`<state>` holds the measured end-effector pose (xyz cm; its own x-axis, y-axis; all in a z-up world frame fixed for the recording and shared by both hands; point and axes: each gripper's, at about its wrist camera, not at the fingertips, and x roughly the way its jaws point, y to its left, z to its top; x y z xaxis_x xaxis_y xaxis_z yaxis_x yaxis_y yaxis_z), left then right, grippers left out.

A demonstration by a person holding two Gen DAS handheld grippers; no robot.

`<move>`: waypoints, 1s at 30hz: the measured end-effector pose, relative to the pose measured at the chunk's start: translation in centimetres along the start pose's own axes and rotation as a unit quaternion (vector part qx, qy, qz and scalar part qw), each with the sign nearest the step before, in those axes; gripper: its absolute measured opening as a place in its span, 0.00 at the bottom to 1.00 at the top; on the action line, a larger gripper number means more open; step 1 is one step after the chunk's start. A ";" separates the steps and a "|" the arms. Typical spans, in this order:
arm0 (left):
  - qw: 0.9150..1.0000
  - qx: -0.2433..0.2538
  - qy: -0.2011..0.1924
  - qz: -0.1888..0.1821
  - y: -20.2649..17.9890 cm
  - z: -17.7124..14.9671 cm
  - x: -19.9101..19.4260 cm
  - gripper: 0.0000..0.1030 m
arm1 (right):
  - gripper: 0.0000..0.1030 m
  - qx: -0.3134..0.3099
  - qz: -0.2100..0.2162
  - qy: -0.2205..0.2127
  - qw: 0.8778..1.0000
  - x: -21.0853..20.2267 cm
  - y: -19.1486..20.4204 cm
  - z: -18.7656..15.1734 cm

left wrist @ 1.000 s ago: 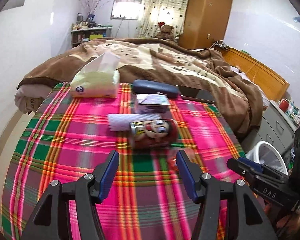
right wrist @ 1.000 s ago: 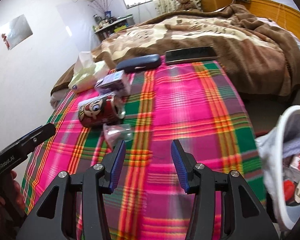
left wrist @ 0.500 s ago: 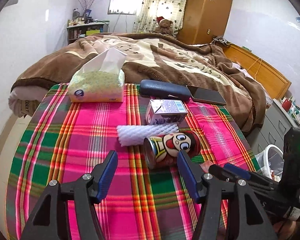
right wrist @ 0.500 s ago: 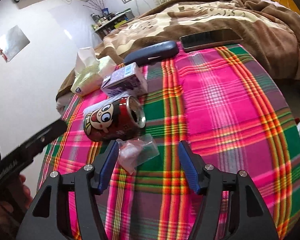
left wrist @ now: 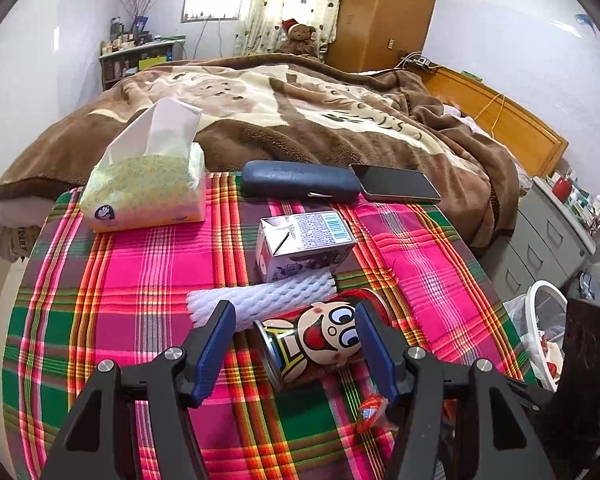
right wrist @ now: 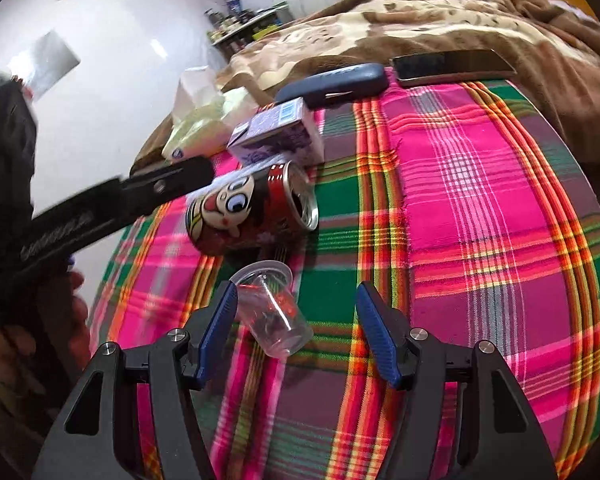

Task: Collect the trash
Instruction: 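Grasp the small clear cup with the right tool while the left tool nears the can, then grasp the red cartoon can with the left tool while the right tool holds the small cup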

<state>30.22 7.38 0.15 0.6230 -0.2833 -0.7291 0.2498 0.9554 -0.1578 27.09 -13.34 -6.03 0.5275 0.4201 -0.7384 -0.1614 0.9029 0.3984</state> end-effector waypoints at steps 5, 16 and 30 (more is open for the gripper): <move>1.000 0.008 0.021 -0.005 -0.1 -0.1 1.3 0.60 | 0.61 -0.034 0.014 0.008 0.999 -0.1 0.6 -0.2; 0.999 -0.005 0.037 -0.020 0.2 -0.4 2.6 0.60 | 0.29 -0.084 -0.013 0.026 0.996 0.6 1.5 -0.5; 0.996 0.037 0.059 -0.051 -2.9 -1.5 2.6 0.60 | 0.28 -0.047 -0.087 0.002 0.995 -2.8 -3.2 -0.6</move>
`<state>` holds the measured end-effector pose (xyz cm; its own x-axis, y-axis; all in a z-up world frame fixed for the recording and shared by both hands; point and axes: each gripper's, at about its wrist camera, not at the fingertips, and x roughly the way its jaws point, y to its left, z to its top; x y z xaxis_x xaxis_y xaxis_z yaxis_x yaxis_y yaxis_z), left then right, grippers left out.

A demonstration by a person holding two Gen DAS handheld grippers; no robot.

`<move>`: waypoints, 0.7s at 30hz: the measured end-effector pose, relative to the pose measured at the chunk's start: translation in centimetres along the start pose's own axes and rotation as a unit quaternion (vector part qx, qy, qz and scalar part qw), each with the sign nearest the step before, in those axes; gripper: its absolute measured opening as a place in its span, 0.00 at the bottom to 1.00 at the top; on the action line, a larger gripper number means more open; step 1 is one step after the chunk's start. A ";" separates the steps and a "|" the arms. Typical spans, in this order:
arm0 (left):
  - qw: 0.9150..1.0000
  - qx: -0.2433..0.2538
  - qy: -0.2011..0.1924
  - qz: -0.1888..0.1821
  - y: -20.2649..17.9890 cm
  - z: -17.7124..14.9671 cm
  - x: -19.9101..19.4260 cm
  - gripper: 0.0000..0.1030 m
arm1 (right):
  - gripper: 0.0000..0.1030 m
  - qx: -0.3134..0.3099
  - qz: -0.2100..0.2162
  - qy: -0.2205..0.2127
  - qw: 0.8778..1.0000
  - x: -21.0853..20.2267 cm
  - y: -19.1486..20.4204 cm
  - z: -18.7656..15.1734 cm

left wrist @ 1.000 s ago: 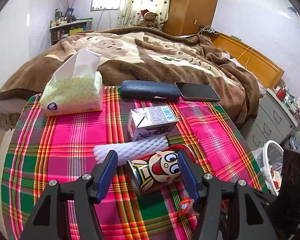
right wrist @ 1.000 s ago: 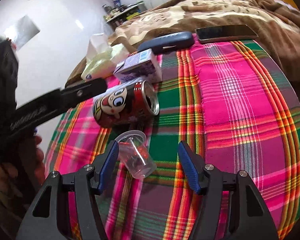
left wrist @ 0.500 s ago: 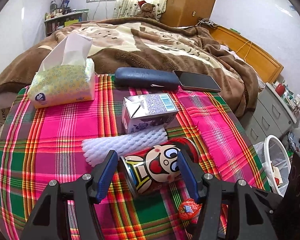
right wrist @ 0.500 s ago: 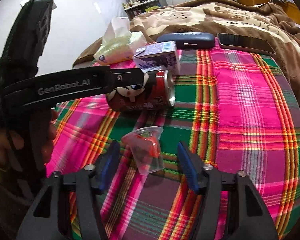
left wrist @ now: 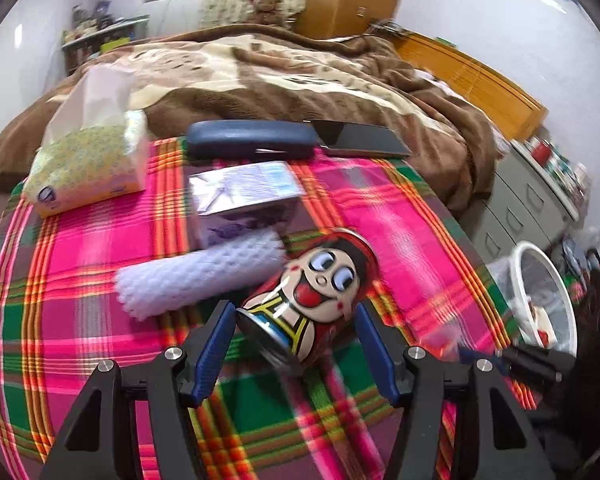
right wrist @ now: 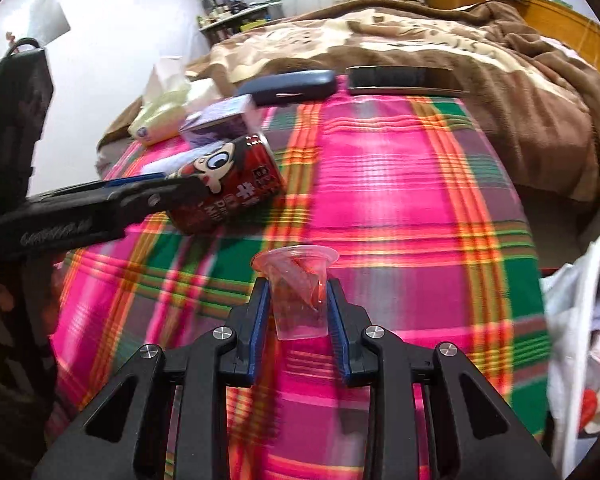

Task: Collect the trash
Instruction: 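Grasp the red cartoon can with the left tool while the right tool holds the small cup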

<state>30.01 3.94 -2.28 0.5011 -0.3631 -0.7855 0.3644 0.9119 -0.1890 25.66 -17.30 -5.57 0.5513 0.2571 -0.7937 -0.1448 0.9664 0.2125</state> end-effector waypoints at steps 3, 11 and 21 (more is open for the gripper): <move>0.999 0.048 0.002 0.008 -1.8 -0.2 -0.1 0.60 | 0.28 0.009 -0.002 0.001 1.000 0.0 -0.9 0.1; 0.996 0.091 0.011 0.022 -3.1 1.6 1.8 0.66 | 0.28 0.016 -0.005 -0.005 1.000 -0.1 -2.0 0.2; 0.995 0.086 0.045 0.005 -4.2 1.3 5.0 0.66 | 0.28 0.031 -0.014 -0.011 0.999 -0.4 -3.6 0.2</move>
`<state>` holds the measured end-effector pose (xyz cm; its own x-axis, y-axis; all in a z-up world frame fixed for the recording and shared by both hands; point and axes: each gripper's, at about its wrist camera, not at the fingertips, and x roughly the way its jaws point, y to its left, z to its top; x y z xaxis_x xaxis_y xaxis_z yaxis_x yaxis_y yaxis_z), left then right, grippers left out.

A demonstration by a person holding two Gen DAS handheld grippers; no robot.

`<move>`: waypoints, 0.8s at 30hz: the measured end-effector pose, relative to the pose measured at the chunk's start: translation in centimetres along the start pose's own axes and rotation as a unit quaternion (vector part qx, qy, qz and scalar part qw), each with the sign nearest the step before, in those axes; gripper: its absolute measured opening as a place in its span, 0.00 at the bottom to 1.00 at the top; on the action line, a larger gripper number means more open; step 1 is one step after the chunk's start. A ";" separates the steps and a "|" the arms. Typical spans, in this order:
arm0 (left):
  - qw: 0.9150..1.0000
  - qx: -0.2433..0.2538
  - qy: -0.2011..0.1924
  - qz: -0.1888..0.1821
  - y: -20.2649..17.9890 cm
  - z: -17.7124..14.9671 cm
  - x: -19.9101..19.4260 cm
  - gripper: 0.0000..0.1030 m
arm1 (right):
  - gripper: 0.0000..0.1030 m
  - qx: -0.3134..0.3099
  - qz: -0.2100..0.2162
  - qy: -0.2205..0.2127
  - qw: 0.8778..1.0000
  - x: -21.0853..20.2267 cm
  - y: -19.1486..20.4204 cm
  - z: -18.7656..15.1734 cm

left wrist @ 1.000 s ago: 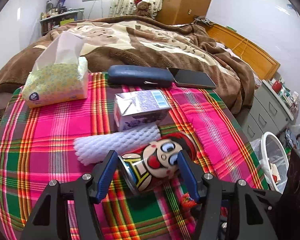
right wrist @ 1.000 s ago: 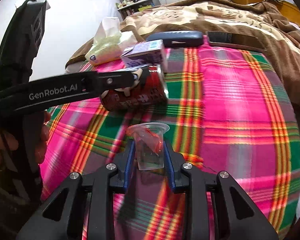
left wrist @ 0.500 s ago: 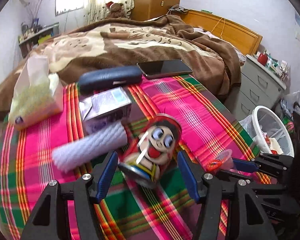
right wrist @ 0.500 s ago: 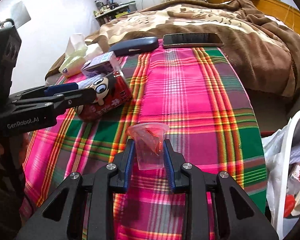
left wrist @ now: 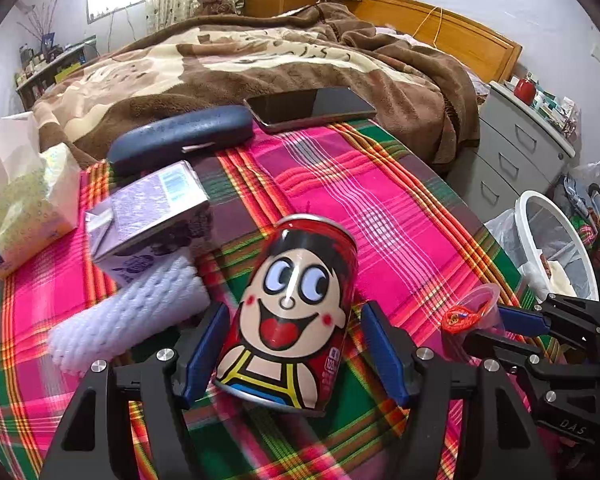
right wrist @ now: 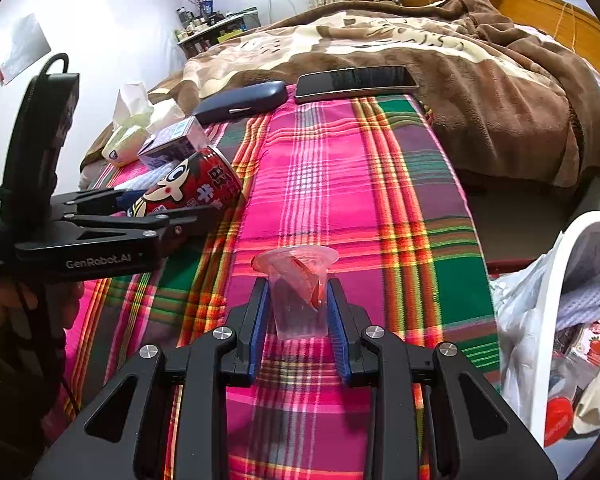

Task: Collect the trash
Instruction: 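Grasp the red cartoon can with the left tool while the right tool holds the small cup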

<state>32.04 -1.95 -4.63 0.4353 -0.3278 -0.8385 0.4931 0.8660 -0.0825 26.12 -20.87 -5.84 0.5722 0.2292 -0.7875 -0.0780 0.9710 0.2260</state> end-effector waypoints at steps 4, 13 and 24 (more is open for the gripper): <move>1.000 -0.005 0.004 0.002 -0.4 0.4 0.6 0.66 | 0.28 0.000 -0.001 -0.001 1.000 -0.1 -0.3 0.1; 1.000 -0.018 0.010 0.010 -0.9 0.9 1.2 0.55 | 0.28 0.007 0.008 -0.005 1.000 -0.1 -1.1 0.1; 0.999 -0.026 -0.013 0.019 -2.7 0.0 -0.8 0.53 | 0.28 0.021 0.009 -0.024 0.999 -1.6 -2.1 0.2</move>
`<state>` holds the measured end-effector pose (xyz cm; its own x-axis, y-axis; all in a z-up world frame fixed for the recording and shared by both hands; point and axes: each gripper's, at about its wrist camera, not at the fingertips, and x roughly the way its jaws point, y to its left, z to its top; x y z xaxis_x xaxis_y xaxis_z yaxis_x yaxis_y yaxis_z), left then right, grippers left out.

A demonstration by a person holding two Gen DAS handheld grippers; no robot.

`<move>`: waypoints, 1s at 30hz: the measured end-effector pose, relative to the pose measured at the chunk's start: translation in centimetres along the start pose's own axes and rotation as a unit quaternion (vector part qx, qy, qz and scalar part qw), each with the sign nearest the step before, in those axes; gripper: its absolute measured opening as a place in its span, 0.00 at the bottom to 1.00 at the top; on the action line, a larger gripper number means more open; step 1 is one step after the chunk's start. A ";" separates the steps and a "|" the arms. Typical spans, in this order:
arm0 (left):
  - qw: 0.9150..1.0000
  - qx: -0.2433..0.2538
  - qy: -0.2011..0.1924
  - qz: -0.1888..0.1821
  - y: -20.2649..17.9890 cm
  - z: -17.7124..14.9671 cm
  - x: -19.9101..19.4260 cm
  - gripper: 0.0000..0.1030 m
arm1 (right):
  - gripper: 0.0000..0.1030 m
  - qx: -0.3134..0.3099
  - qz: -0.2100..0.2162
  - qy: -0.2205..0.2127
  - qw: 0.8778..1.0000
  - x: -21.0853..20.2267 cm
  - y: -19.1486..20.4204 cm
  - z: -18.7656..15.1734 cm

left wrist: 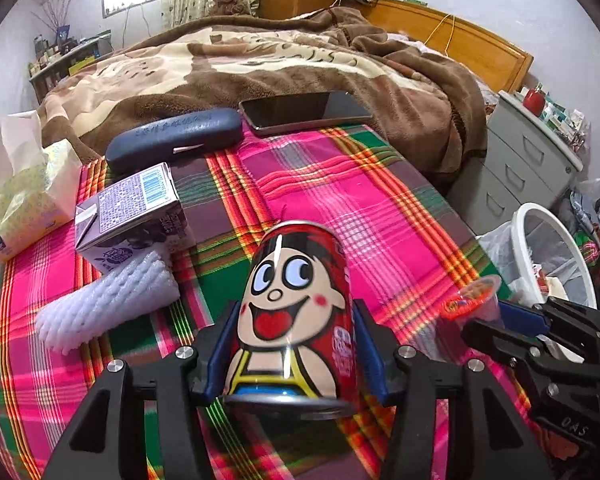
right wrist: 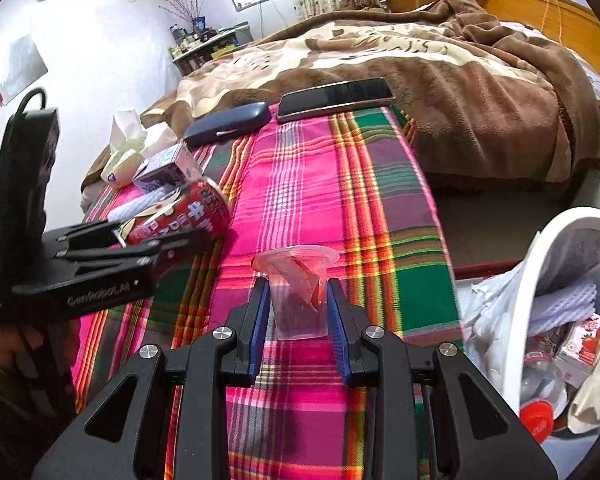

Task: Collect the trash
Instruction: 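Grasp the red cartoon can with the left tool while the right tool holds the small cup, then carry the can with the left tool while the right tool carries the cup over the bin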

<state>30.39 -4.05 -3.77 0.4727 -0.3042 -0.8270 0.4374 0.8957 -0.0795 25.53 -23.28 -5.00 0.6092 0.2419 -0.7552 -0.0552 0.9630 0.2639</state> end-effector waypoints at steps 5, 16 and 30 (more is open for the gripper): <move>1.000 0.000 -0.010 -0.003 -1.1 -0.9 -1.4 0.52 | 0.28 0.006 -0.004 -0.008 1.000 -0.9 -0.5 -0.2; 0.999 -0.010 -0.030 -0.012 -2.6 -2.6 -3.7 0.51 | 0.28 0.011 -0.006 -0.026 1.000 -2.8 -0.9 -0.6; 0.998 0.004 -0.058 -0.023 -6.1 -3.2 -6.5 0.51 | 0.28 0.029 -0.021 -0.059 0.998 -6.1 -3.1 -1.3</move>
<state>22.16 -6.50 0.33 0.5371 -0.3809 -0.7526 0.4672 0.8772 -0.1106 20.93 -27.56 -2.01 0.6990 0.1818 -0.6916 0.0169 0.9627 0.2701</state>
